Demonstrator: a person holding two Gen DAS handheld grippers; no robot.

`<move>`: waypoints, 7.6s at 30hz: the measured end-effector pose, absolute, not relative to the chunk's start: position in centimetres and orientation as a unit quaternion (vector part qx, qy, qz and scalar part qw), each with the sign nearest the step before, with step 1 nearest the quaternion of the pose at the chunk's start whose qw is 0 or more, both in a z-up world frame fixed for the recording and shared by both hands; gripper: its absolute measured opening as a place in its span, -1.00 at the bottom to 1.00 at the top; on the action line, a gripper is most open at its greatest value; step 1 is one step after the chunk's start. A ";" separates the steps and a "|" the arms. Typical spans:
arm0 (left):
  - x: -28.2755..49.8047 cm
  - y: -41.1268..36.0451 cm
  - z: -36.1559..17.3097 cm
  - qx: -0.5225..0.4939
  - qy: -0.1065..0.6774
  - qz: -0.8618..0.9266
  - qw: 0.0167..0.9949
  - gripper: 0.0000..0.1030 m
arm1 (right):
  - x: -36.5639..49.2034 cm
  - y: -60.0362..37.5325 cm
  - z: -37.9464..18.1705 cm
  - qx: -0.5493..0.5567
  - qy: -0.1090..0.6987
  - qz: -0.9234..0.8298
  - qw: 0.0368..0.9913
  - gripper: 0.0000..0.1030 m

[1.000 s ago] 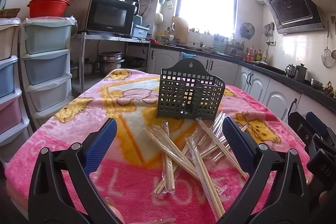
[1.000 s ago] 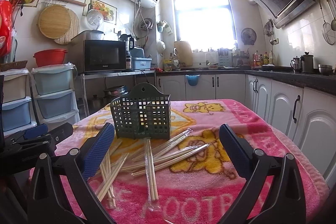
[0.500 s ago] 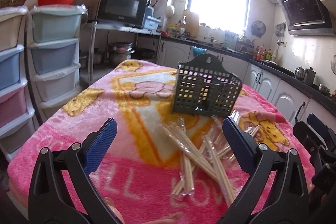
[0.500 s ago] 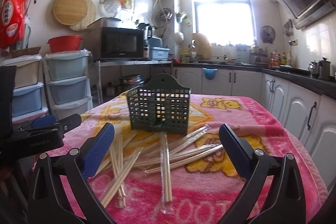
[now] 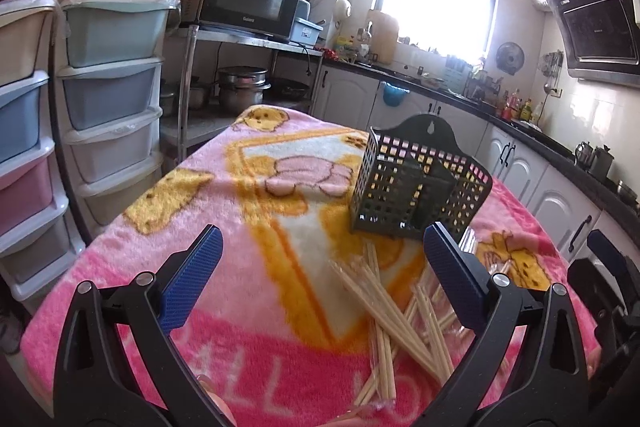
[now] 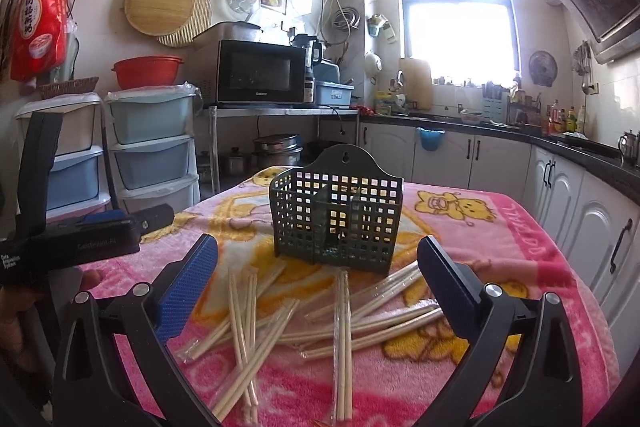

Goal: Organize utensils
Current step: 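Move the left tool toward a wrapped chopstick pair while the right tool approaches another pair, then close the left tool on a chopstick pair and lift while the right tool does likewise, then lower the left tool's chopsticks into the green caddy and open while the right tool does likewise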

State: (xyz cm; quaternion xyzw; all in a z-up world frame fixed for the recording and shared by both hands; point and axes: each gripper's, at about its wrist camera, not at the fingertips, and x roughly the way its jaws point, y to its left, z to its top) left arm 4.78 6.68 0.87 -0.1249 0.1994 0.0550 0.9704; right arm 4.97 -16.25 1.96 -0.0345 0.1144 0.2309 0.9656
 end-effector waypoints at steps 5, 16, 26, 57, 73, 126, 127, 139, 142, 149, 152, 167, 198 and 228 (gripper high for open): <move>6.4 7.3 1.7 -0.139 0.203 0.054 0.968 0.80 | 6.6 -15.6 2.7 -0.038 0.123 0.237 0.963 0.88; 10.9 8.1 0.9 -0.139 0.257 0.057 0.955 0.80 | 12.3 -14.7 3.3 -0.042 0.191 0.247 0.949 0.88; 14.1 9.5 -2.5 -0.183 0.336 0.019 0.924 0.80 | 16.5 -13.0 0.8 -0.082 0.275 0.257 0.923 0.87; 17.7 11.3 -8.9 -0.335 0.429 -0.071 0.836 -0.64 | 24.9 -11.0 -6.0 -0.053 0.458 0.272 0.845 -0.12; 16.3 12.1 -4.2 -0.309 0.371 -0.076 0.872 -0.87 | 23.9 -13.8 -3.7 -0.023 0.433 0.297 0.851 -0.80; 19.5 3.7 17.4 -0.194 0.162 -0.230 0.940 -0.90 | 19.4 -19.9 17.1 0.049 0.092 0.321 0.941 -0.89; 19.6 3.6 17.7 -0.192 0.159 -0.230 0.941 -0.90 | 19.6 -20.0 17.4 0.050 0.087 0.321 0.942 -0.89; 21.8 3.4 20.2 -0.170 0.139 -0.221 0.950 -0.90 | 24.1 -20.3 20.8 0.065 0.042 0.296 0.952 -0.89; 22.5 3.3 20.0 -0.170 0.140 -0.218 0.951 -0.90 | 25.1 -20.2 20.4 0.067 0.026 0.295 0.953 -0.89; 24.2 2.7 17.4 -0.156 0.155 -0.204 0.954 -0.90 | 27.0 -20.0 17.4 0.064 0.021 0.266 0.962 -0.89; 24.6 2.5 16.0 -0.154 0.165 -0.200 0.953 -0.90 | 27.4 -20.1 16.0 0.067 0.020 0.252 0.965 -0.89; 25.4 1.3 10.8 -0.150 0.203 -0.181 0.951 -0.90 | 27.5 -19.6 11.6 0.075 0.008 0.226 0.971 -0.88; 22.5 2.7 7.9 -0.148 0.222 -0.131 0.955 0.16 | 24.3 -21.7 8.2 0.064 0.140 0.194 0.969 0.19; 16.4 2.8 5.8 -0.138 0.237 -0.115 0.955 0.74 | 19.8 -23.5 6.5 0.050 0.194 0.184 0.962 0.23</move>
